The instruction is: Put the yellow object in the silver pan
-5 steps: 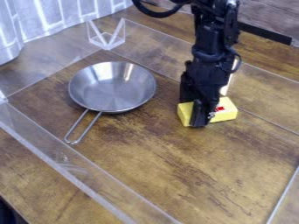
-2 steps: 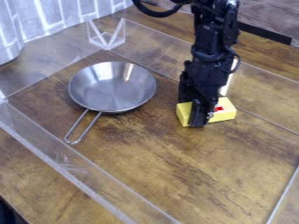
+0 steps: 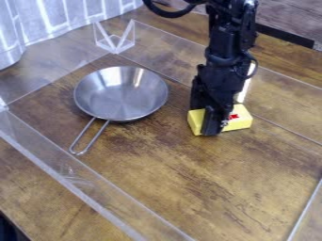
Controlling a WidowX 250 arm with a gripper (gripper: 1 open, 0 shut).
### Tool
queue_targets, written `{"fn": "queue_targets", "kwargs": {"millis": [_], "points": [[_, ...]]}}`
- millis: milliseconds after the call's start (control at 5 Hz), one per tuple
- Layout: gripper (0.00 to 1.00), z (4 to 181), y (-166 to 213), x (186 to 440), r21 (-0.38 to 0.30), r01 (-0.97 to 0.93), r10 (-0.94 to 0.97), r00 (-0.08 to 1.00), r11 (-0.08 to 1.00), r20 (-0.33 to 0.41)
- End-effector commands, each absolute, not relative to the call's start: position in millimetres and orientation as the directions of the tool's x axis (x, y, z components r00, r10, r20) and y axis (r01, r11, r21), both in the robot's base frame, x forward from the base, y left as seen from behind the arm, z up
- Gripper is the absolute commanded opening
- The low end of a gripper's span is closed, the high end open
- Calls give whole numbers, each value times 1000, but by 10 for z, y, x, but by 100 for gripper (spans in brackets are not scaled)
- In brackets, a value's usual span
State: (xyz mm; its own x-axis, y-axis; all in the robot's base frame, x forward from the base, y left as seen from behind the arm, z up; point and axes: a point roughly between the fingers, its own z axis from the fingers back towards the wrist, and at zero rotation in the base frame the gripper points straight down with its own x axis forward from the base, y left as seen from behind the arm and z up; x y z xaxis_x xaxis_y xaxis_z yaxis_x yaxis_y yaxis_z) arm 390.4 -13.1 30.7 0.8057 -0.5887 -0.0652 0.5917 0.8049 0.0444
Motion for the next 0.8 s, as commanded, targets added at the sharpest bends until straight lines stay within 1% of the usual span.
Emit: {"fn": "queue_targets", "kwargs": {"millis": [0,400,600], "points": [[0,839,-25,3975,118,559,-566,824,821,28],[0,1279,125,3895,177,510,-524,851,841,37],[0,1330,149,3861,182,508,-522,852,842,33]]}}
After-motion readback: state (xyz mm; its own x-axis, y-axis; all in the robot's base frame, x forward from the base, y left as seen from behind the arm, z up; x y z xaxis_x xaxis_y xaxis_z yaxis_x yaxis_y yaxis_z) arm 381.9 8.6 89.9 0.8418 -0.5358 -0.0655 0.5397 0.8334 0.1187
